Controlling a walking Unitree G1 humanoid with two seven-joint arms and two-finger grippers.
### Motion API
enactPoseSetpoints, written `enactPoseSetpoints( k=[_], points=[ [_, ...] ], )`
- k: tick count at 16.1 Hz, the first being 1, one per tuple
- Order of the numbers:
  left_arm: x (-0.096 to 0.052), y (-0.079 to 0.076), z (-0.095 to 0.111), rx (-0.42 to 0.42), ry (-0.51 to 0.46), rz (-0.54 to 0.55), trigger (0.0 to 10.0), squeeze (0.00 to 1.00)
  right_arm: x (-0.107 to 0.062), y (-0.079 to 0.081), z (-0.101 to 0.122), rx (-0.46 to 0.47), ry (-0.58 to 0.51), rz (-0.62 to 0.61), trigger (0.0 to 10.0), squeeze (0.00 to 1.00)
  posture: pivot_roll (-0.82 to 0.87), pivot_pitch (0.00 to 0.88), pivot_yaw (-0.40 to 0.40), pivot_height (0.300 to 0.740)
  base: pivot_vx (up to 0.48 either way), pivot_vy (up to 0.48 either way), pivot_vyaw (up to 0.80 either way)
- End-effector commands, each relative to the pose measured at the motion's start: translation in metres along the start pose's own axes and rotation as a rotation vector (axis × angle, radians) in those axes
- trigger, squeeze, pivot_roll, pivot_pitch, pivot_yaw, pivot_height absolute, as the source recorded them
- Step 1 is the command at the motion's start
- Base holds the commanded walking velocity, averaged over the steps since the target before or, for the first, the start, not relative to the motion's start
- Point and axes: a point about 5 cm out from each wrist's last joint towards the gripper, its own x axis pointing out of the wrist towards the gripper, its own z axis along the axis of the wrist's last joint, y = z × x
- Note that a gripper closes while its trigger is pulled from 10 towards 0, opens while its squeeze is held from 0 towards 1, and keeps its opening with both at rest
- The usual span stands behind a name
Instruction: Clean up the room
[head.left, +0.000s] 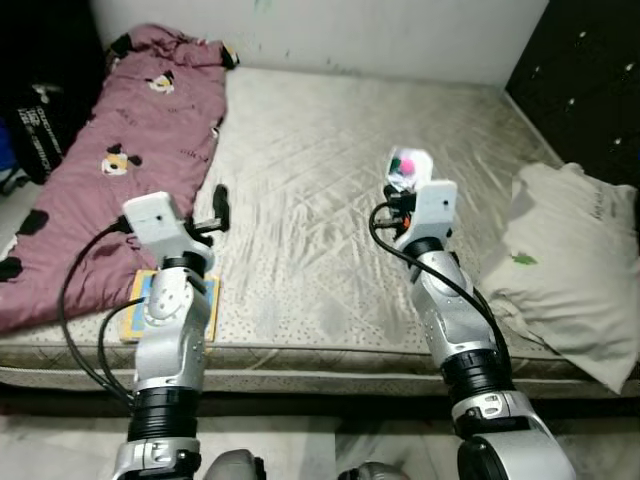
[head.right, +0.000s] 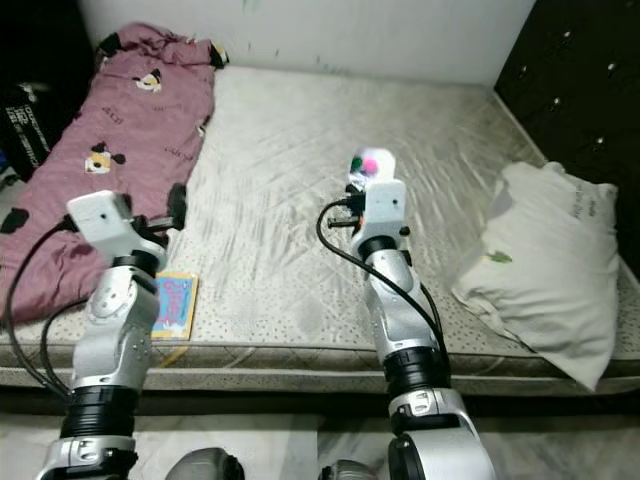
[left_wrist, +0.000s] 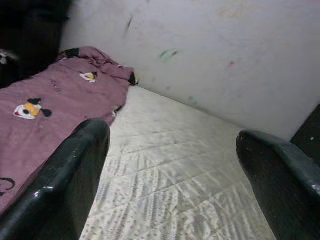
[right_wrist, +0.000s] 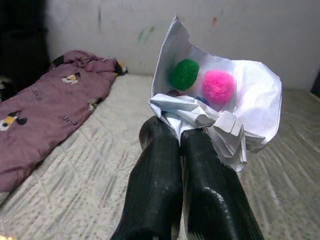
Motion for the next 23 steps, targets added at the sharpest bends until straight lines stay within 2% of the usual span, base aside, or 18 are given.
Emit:
enactPoseSetpoints(
  k=[1, 8, 10, 12, 15, 23],
  points=[
    [0.0011, -0.0024, 0.0038, 0.005, -0.015, -0.020, 10.0, 0.00, 0.0015, -0.0044, 0.0041, 0.004, -0.011, -0.012, 10.0, 0.00, 0.03, 0.000, -0.066, 0.740, 0.000, 0.000, 0.00],
    [0.0015, -0.0025, 0.0040, 0.002, -0.013, -0.017, 10.0, 0.00, 0.0021, -0.0048, 0.0039, 0.007, -0.006, -0.015, 10.0, 0.00, 0.03, 0.000, -0.066, 0.740, 0.341, 0.000, 0.00],
    [0.0024, -0.0011, 0.0023, -0.001, -0.003, 0.015, 10.0, 0.00, 0.0021, -0.0049, 0.0039, 0.006, -0.004, -0.015, 10.0, 0.00, 0.03, 0.000, -0.066, 0.740, 0.000, 0.000, 0.00],
    [0.0025, -0.0008, 0.0022, -0.006, -0.002, 0.012, 10.0, 0.00, 0.0025, -0.0054, 0.0018, 0.008, 0.014, -0.021, 10.0, 0.00, 0.03, 0.000, -0.066, 0.740, 0.000, 0.000, -0.80],
    [0.0025, -0.0027, 0.0030, -0.009, -0.007, -0.005, 10.0, 0.00, 0.0026, -0.0051, 0.0023, 0.008, 0.009, -0.016, 10.0, 0.00, 0.03, 0.000, -0.066, 0.740, 0.000, 0.425, -0.75],
    [0.0022, -0.0039, 0.0025, -0.003, -0.011, -0.006, 10.0, 0.00, 0.0019, -0.0042, 0.0015, 0.004, 0.010, -0.003, 10.0, 0.00, 0.03, 0.000, -0.067, 0.740, 0.000, 0.465, 0.00]
  ],
)
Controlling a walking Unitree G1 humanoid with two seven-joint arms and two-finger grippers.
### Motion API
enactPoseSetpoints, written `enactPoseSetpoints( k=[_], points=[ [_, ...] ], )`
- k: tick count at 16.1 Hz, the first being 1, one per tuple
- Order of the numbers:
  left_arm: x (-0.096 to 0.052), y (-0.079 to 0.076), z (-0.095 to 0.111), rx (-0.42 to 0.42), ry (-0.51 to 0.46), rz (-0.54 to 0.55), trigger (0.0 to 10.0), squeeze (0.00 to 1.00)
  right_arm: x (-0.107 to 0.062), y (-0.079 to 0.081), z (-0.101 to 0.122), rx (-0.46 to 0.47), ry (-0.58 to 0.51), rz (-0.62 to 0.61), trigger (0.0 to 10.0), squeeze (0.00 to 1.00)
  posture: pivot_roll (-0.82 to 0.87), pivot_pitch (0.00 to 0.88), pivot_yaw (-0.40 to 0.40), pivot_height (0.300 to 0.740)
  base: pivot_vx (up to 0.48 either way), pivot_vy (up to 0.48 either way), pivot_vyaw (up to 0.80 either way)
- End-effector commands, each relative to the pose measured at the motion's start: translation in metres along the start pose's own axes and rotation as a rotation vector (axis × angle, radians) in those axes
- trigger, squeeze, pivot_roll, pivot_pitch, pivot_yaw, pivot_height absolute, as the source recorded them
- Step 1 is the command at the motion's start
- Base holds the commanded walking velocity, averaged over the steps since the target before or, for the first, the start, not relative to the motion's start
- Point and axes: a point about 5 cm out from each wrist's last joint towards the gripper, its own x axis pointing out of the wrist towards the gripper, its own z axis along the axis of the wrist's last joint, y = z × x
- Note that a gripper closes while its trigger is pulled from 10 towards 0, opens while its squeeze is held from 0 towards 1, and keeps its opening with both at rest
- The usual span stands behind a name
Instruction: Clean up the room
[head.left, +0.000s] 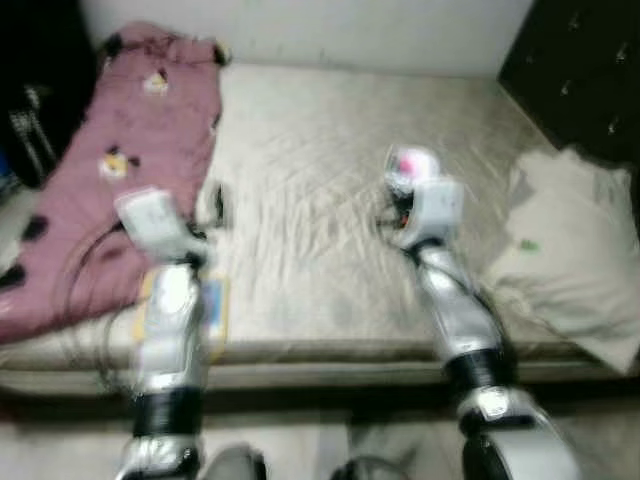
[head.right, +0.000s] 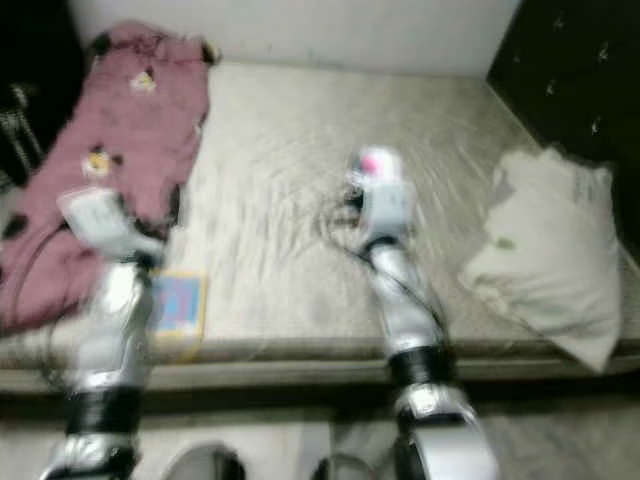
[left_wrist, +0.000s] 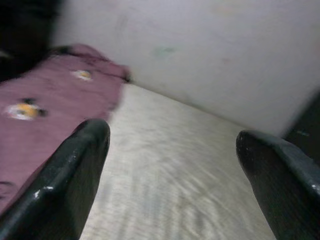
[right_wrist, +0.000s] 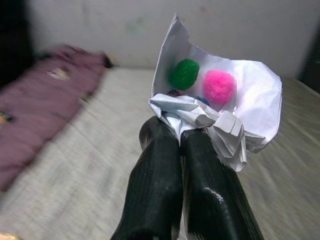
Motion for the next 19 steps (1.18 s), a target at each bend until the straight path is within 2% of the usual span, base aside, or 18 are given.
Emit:
enactPoseSetpoints(
  k=[1, 5, 17, 19],
  points=[
    [0.0021, 0.0052, 0.0051, 0.023, -0.016, 0.017, 10.0, 0.00, 0.0024, 0.0066, 0.0056, 0.009, -0.020, 0.020, 10.0, 0.00, 0.03, 0.000, -0.067, 0.740, 0.000, 0.000, 0.00],
    [0.0013, 0.0035, 0.0056, 0.018, -0.025, -0.009, 10.0, 0.00, 0.0022, 0.0076, 0.0043, 0.007, -0.014, 0.026, 10.0, 0.00, 0.03, 0.000, -0.067, 0.740, 0.000, 0.000, 0.00],
    [0.0002, 0.0025, 0.0054, 0.006, -0.022, -0.022, 10.0, 0.00, 0.0023, 0.0067, 0.0044, 0.014, -0.010, 0.021, 10.0, 0.00, 0.03, 0.000, -0.068, 0.740, 0.364, 0.000, 0.00],
    [0.0005, 0.0035, 0.0037, 0.008, -0.004, -0.012, 10.0, 0.00, 0.0026, 0.0064, 0.0044, 0.017, -0.008, 0.019, 10.0, 0.00, 0.03, 0.000, -0.068, 0.740, 0.139, 0.000, 0.00]
  ],
)
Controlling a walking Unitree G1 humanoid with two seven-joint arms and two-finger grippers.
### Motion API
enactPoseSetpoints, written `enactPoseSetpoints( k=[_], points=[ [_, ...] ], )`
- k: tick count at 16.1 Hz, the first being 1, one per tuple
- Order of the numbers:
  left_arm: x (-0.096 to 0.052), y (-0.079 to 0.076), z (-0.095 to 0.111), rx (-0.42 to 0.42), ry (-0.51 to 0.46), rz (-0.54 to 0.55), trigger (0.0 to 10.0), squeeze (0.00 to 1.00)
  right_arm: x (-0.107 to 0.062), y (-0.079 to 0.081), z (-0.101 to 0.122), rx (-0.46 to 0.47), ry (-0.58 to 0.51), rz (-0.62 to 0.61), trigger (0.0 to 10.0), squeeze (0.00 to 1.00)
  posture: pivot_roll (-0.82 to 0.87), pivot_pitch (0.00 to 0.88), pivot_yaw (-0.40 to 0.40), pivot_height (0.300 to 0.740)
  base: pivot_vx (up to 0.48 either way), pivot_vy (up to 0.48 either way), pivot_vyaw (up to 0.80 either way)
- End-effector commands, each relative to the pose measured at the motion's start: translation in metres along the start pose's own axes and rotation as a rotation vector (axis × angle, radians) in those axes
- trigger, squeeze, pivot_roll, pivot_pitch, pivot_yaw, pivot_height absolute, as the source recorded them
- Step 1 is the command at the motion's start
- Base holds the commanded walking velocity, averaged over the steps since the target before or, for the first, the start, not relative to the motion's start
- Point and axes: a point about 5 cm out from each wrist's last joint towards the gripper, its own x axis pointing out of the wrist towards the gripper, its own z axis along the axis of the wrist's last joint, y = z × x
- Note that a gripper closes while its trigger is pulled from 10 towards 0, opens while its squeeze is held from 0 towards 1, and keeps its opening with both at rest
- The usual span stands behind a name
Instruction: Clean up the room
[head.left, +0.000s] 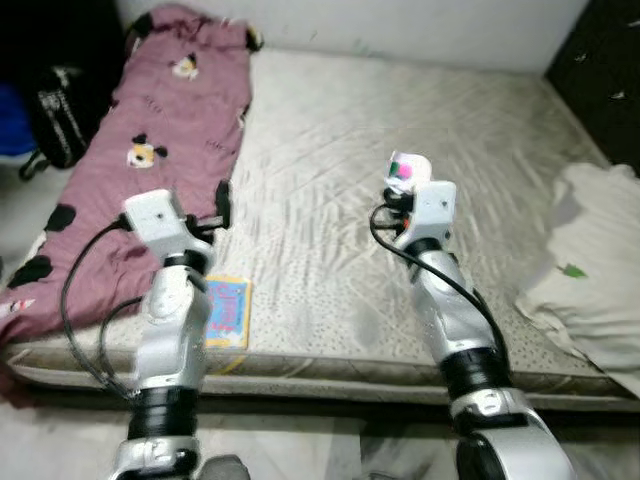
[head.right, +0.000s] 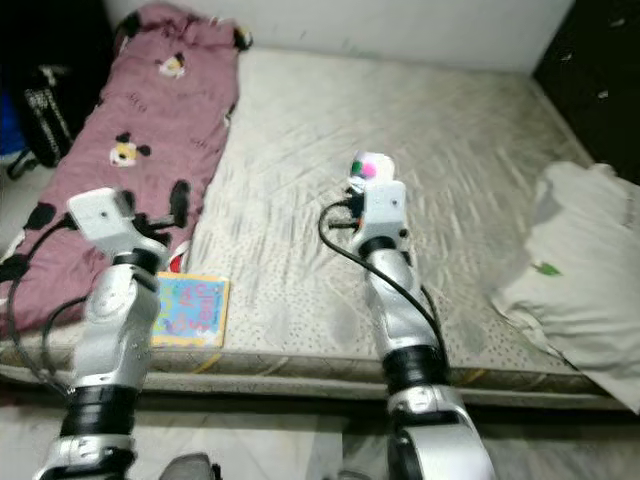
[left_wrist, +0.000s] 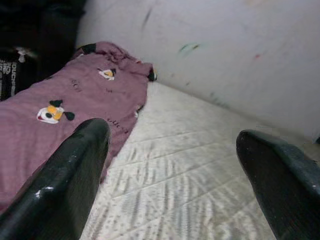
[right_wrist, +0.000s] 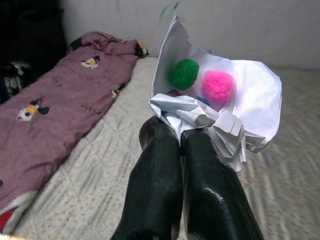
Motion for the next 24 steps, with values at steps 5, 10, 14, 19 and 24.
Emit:
enactPoseSetpoints(
  k=[5, 10, 14, 19, 24],
  points=[
    [0.0014, -0.0114, -0.0036, -0.012, 0.024, -0.008, 10.0, 0.00, -0.0040, -0.0194, -0.0006, 0.000, 0.004, -0.066, 10.0, 0.00, 0.04, 0.000, -0.067, 0.740, 0.000, 0.000, 0.00],
    [0.0006, -0.0122, -0.0044, -0.023, 0.033, -0.021, 10.0, 0.00, -0.0048, -0.0198, -0.0031, 0.007, 0.020, -0.071, 10.0, 0.00, 0.04, 0.000, -0.066, 0.740, 0.000, 0.246, -0.48],
    [0.0006, -0.0129, -0.0046, -0.027, 0.033, -0.023, 10.0, 0.00, -0.0048, -0.0194, -0.0035, 0.006, 0.024, -0.065, 10.0, 0.00, 0.04, 0.000, -0.068, 0.740, 0.000, 0.480, -0.23],
    [0.0023, -0.0155, -0.0024, -0.024, 0.017, -0.029, 10.0, 0.00, -0.0036, -0.0181, -0.0043, -0.001, 0.035, -0.048, 10.0, 0.00, 0.04, 0.000, -0.070, 0.740, 0.000, 0.480, 0.00],
    [0.0030, -0.0162, -0.0029, -0.023, 0.016, -0.027, 10.0, 0.00, -0.0033, -0.0183, -0.0050, -0.002, 0.041, -0.041, 10.0, 0.00, 0.03, 0.000, -0.072, 0.740, 0.000, 0.480, 0.00]
  ],
)
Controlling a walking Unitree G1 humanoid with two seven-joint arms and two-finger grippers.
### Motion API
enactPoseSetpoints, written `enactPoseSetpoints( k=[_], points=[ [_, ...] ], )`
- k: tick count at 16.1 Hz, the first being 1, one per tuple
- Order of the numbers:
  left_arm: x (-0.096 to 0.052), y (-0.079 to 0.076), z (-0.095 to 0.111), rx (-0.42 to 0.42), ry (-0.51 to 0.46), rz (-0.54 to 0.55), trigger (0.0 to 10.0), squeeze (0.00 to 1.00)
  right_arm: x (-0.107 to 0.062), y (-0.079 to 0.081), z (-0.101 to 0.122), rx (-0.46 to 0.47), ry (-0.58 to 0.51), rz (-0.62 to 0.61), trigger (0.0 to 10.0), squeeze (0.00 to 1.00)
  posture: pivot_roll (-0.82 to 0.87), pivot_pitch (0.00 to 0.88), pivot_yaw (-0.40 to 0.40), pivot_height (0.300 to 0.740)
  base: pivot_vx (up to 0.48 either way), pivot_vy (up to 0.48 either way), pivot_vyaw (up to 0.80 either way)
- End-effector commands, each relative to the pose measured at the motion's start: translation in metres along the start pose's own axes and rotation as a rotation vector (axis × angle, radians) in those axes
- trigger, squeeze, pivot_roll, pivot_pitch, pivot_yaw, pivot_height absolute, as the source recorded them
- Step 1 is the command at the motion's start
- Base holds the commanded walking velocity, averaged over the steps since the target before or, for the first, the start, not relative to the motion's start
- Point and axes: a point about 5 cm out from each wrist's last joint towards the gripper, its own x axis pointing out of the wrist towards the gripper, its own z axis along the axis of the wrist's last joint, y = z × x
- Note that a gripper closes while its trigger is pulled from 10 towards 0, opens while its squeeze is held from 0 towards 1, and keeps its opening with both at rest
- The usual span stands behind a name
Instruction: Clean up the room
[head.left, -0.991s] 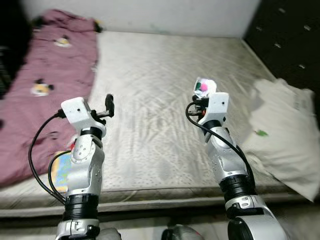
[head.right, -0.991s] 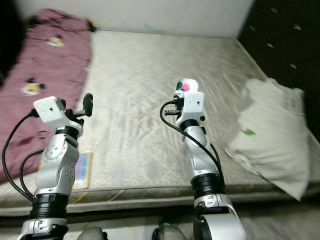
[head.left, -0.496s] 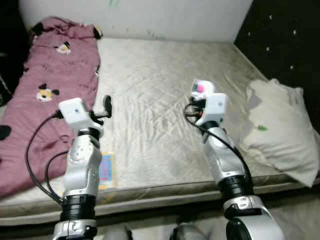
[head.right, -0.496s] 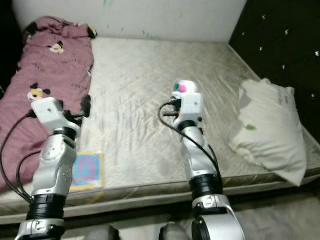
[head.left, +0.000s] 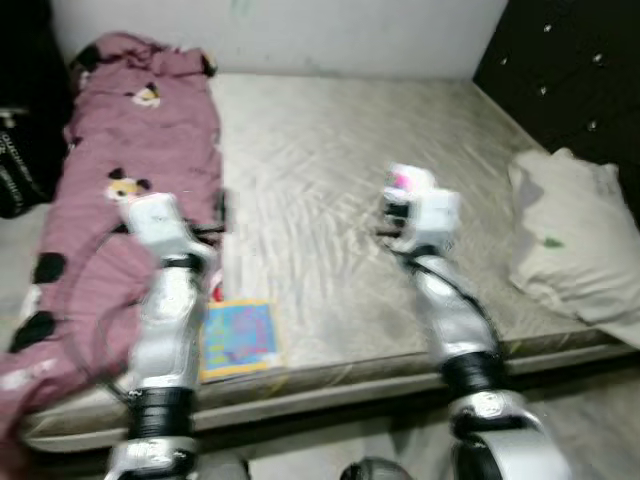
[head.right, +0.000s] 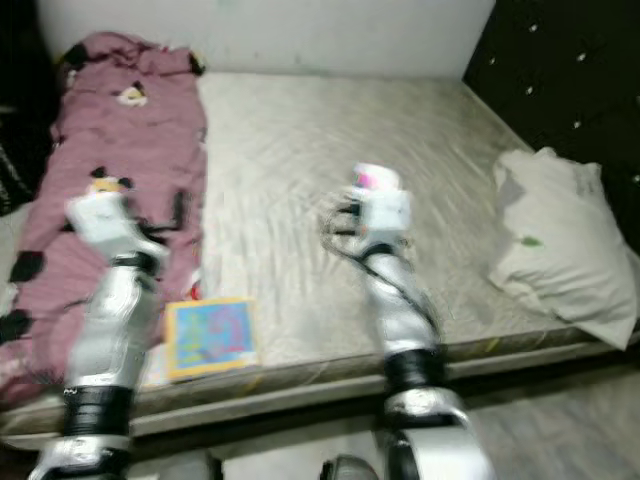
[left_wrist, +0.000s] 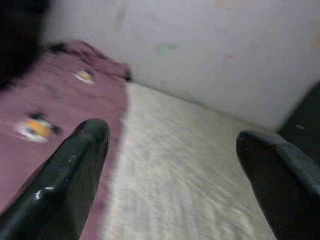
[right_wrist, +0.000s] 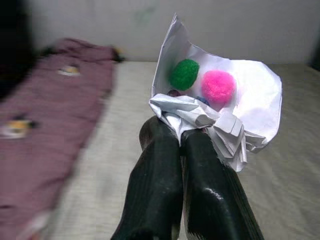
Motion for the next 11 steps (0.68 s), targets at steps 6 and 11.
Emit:
enactPoseSetpoints(
  k=[6, 11],
  points=[
    [0.0001, -0.0126, -0.0032, -0.010, 0.007, -0.027, 10.0, 0.00, -0.0010, -0.0144, 0.0053, -0.025, -0.020, -0.030, 10.0, 0.00, 0.04, 0.000, -0.074, 0.740, 0.000, 0.480, 0.00],
    [0.0009, -0.0117, -0.0033, -0.005, 0.009, -0.021, 10.0, 0.00, -0.0004, -0.0129, 0.0071, -0.036, -0.030, -0.022, 10.0, 0.00, 0.04, 0.000, -0.073, 0.740, 0.000, 0.480, 0.24]
  ],
)
